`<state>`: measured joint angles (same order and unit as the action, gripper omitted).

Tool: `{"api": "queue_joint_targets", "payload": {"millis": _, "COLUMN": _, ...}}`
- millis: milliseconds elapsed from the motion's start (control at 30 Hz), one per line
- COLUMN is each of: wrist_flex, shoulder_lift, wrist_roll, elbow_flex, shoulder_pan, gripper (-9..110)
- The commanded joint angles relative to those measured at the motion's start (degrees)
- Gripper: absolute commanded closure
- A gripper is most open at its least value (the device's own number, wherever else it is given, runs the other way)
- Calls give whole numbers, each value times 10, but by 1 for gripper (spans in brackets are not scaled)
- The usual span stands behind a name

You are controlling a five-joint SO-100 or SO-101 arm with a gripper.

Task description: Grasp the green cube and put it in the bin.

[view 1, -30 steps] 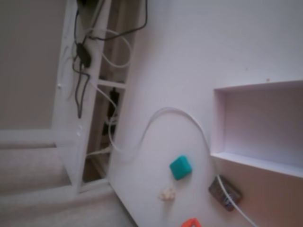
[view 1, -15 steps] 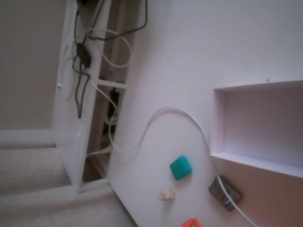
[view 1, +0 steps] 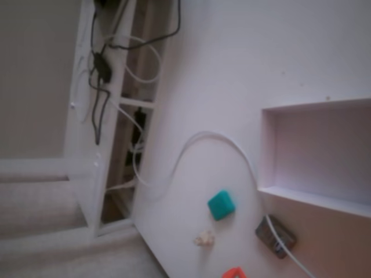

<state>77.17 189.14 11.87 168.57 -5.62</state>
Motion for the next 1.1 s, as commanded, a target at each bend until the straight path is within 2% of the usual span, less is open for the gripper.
{"api": "queue_joint_targets", "payload": {"millis": 0, "wrist_flex": -8, "shoulder_lift": 4, "wrist_roll": -2, "elbow_flex": 0, "shoulder_pan": 7, "gripper": 110}}
{"api": "queue_joint_targets", "payload": {"millis": 100, "wrist_flex": -11, "shoulder_lift": -4, "wrist_roll": 4, "elbow_flex": -2, "shoulder_pan": 1, "gripper": 109}}
{"api": "queue_joint_targets", "payload": {"millis": 167, "wrist_flex": -35, "shoulder_lift": -21, "wrist_roll": 64, "elbow_flex": -4, "shoulder_pan": -18, "gripper": 107}}
{"api": "queue_joint_targets", "payload": {"millis": 267, "wrist_flex": -87, "shoulder_lift": -113, "wrist_roll": 65, "elbow_flex": -55, "shoulder_pan": -18, "gripper": 104}}
{"api": "queue_joint_targets", "payload": {"millis": 333, "wrist_flex": -81, "shoulder_lift": -217, "wrist_roll": 62, "elbow_flex": -142, "shoulder_pan": -17, "gripper": 92}}
{"api": "queue_joint_targets", "payload": {"millis": 400, "wrist_flex": -79, "shoulder_lift": -337, "wrist_roll": 52, "elbow_flex": -264, "shoulder_pan": -11, "gripper": 86}}
{"api": "queue_joint_targets", "payload": {"millis": 467, "wrist_flex": -69, "shoulder_lift": -446, "wrist_roll": 15, "elbow_flex": -403, "shoulder_pan": 5, "gripper": 68}}
{"api": "queue_joint_targets", "payload": {"millis": 500, "wrist_flex": -60, "shoulder_lift": -497, "wrist_roll": 11, "elbow_flex": -474, "shoulder_pan": 9, "gripper": 66}}
{"api": "queue_joint_targets", "payload": {"millis": 667, "wrist_flex": 4, "shoulder_lift": -677, "wrist_roll": -12, "elbow_flex": -763, "shoulder_pan": 30, "gripper": 65}}
{"api": "queue_joint_targets", "payload": {"millis": 767, "wrist_flex": 51, "shoulder_lift": -762, "wrist_roll": -20, "elbow_flex": -881, "shoulder_pan": 58, "gripper": 66}}
{"api": "queue_joint_targets", "payload": {"millis": 1067, "wrist_flex": 146, "shoulder_lift": -933, "wrist_roll": -23, "elbow_flex": -983, "shoulder_pan": 142, "gripper": 66}}
